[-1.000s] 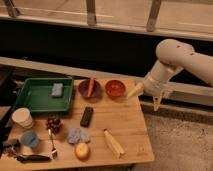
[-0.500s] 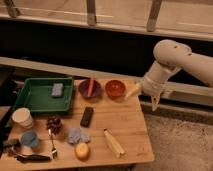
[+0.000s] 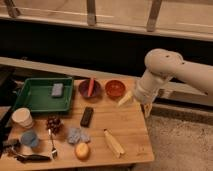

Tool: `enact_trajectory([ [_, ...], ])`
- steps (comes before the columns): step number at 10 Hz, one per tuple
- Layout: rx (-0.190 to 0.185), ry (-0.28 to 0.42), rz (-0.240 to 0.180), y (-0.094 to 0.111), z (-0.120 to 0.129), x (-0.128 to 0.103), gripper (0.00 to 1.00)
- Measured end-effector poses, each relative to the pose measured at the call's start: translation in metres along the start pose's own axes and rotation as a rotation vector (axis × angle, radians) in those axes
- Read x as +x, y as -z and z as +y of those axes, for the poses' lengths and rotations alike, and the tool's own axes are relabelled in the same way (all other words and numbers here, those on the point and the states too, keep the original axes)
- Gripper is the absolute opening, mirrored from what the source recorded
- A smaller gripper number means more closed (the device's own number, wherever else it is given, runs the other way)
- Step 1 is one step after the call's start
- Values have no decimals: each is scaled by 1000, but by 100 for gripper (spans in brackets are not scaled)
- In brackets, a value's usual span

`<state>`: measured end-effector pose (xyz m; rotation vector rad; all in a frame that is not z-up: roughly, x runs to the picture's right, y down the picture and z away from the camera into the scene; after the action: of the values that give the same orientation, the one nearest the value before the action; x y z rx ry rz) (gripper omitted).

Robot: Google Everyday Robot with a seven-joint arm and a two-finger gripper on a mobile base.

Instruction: Place apple in plastic cup

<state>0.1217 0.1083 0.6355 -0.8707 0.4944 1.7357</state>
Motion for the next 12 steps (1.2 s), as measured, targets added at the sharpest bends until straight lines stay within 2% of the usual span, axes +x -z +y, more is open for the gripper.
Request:
enact_trajectory([
  [2, 5, 49, -8, -17, 24, 20, 80],
  [4, 37, 121, -11, -44, 61, 34, 80],
  [6, 55, 188, -2, -62, 90, 48, 80],
  [7, 62, 240, 13, -73, 107, 62, 80],
  [9, 54, 304, 44, -79, 119, 76, 80],
  [12, 54, 311, 50, -80, 119, 77, 80],
])
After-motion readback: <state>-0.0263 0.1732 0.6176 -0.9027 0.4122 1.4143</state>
